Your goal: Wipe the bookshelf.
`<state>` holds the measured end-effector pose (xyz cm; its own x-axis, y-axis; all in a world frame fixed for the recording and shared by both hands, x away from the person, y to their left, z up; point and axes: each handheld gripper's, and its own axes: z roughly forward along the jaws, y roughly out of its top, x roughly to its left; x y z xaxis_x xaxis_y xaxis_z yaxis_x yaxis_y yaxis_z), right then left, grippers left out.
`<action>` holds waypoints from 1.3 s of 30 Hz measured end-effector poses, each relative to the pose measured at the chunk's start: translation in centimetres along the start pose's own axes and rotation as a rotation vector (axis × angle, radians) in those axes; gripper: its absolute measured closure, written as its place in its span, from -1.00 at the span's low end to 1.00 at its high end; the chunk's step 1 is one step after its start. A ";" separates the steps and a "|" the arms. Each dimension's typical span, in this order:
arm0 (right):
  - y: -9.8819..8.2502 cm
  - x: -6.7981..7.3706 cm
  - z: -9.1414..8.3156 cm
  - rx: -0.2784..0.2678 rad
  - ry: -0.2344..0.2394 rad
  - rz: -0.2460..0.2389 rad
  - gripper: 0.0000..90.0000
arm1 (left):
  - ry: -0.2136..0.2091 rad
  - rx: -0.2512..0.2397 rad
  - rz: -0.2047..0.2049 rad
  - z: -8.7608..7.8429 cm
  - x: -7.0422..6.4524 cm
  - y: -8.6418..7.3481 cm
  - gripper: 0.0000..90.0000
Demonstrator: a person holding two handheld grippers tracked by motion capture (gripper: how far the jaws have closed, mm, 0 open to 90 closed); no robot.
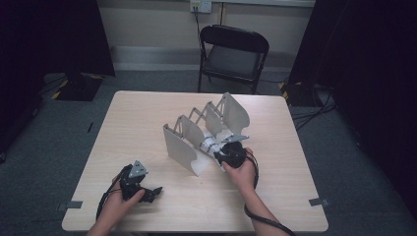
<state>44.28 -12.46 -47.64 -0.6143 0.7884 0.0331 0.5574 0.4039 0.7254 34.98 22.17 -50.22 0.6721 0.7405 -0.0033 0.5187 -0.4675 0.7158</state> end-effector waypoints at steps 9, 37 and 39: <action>-0.2 -1.1 -2.5 -0.074 0.055 0.007 0.02 | 0.000 0.000 0.000 0.0 0.0 0.0 -1.00; -1.2 0.0 0.4 0.009 0.054 -0.007 0.06 | 0.000 0.000 0.000 0.0 0.0 0.0 -1.00; -1.3 0.3 0.6 0.005 0.006 -0.022 0.30 | 0.000 0.000 0.000 0.0 0.0 0.0 -1.00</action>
<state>43.66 -12.46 -48.95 -0.6299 0.7764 0.0211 0.5462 0.4234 0.7228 34.98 22.16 -50.22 0.6722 0.7404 -0.0031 0.5185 -0.4677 0.7158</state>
